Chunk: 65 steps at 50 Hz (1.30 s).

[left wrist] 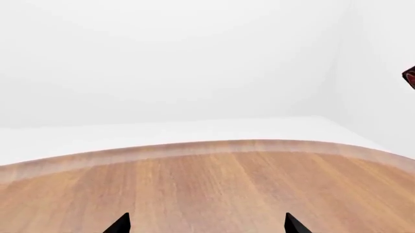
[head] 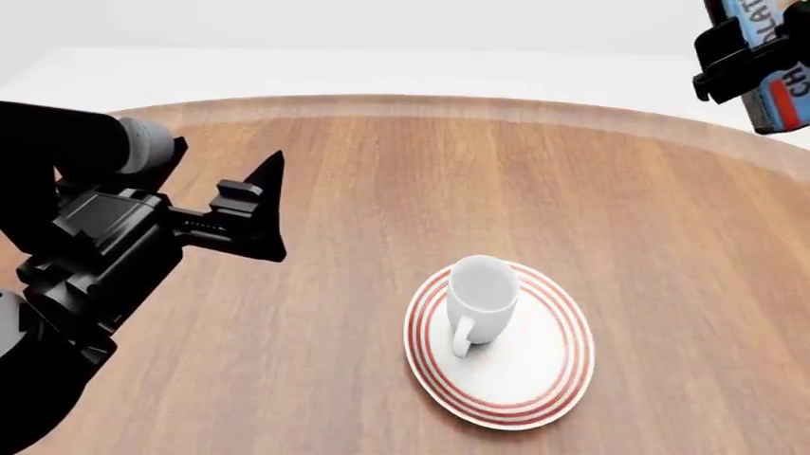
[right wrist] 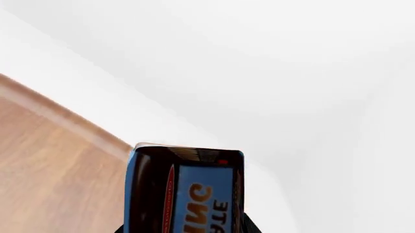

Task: Pick up the white mug and put it on the plate, and put the chocolate pudding to the right of the plate.

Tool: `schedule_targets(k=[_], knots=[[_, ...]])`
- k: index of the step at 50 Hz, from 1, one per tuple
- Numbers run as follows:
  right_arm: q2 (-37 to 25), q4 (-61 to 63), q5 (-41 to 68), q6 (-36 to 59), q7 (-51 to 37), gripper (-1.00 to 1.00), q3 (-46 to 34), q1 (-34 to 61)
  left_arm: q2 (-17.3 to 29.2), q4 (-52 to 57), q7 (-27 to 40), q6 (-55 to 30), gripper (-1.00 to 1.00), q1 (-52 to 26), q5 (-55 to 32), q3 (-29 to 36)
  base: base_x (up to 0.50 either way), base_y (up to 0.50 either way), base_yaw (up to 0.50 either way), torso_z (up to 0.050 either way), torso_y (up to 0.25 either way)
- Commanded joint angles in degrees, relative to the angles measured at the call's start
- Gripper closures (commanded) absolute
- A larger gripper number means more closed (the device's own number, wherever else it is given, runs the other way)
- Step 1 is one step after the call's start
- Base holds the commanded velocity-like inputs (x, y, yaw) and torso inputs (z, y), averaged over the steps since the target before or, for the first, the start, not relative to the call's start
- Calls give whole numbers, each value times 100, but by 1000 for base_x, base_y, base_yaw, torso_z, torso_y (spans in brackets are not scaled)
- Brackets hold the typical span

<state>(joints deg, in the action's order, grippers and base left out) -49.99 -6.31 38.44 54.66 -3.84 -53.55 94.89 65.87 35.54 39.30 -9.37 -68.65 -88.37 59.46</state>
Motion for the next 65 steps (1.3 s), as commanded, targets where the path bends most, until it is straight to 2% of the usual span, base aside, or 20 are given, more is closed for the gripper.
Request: schedule_targets(k=[1,5,10,20,30,38,45,49,51,65], knots=[[298,-832,-399,249,1029,100,-323,459,-108,-18,-120,65,-100,20,101,-150,0,0,0,0,0],[502,-1456,-613,284,1292,100,-584,600,-116,-36,-133,48,-100,17,96,-151,0,0,0,0,0],[725,-2018,-345,604,1328,100,-417,503,-139,-94,-170,65,-100,64,130,-133,0,0,0,0,0],[364,-1351,-599,661,1929,100,-1297,155,-150,-113,-188,95,-100,121,168,-128,0,0,0,0,0],[324,-1191,-934,764,2281,100,-1946,159,-219,-135,-184,37,-100,92,173,-124,0,0,0,0,1],[427,-1504,-842,725,2042,100,-1602,201,-198,-141,-206,79,-100,153,196,-125,0,0,0,0,0],[731,-2419,-307,744,1306,100,-439,188,-219,-167,-212,58,-100,136,182,-135,0,0,0,0,0],[800,-2699,-241,685,1089,100,-215,111,-225,-177,-223,59,-100,154,195,-131,0,0,0,0,0],[934,-3130,-125,564,698,100,201,107,-213,-187,-231,78,-100,167,192,-138,0,0,0,0,0],[1126,-3408,-65,484,639,100,207,-299,-266,-211,-241,51,-100,172,193,-138,0,0,0,0,0]])
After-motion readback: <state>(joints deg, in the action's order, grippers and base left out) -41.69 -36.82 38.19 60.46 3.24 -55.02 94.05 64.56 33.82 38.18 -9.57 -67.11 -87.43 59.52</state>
